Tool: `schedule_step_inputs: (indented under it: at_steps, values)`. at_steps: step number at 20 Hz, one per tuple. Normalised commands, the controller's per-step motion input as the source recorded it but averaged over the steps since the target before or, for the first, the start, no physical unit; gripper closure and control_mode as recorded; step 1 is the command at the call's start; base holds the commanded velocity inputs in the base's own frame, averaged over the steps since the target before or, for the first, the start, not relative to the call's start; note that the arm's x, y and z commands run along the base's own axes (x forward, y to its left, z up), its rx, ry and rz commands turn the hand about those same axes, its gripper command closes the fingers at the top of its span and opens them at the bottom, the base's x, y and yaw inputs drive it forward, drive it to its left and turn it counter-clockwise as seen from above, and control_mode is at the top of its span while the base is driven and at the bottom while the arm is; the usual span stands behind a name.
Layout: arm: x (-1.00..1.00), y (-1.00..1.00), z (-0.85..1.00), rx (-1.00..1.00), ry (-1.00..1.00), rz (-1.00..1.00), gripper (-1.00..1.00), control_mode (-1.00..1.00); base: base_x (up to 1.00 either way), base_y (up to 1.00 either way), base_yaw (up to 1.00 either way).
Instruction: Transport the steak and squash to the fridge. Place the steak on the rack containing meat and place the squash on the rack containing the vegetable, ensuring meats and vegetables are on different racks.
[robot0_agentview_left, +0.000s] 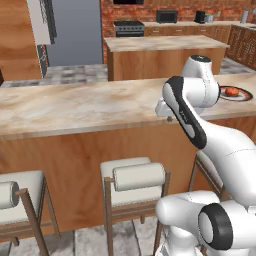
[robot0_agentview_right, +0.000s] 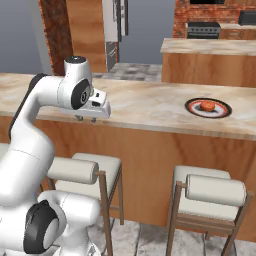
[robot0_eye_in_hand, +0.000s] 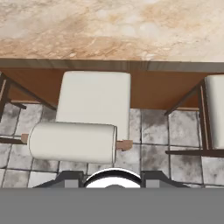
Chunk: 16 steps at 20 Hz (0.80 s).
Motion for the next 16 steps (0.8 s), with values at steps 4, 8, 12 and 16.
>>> schedule_step_inputs:
  at_steps: [4,8,12,16]
  values:
    - [-0.18,0.01,0.0,0.0,-0.02,0.0,-1.0,-1.0,0.0,0.0,0.0]
    - [-0.39,0.07,0.01,-0.04,-0.13,0.0,-1.0,-1.0,0.0,0.0,0.0]
    - [-0.54,0.0,0.25,-0.05,-0.14,0.0,-1.0,-1.0,0.0,0.0,0.0]
    - [-0.62,0.0,0.34,-0.04,-0.05,0.0,-1.0,-1.0,0.0,0.0,0.0]
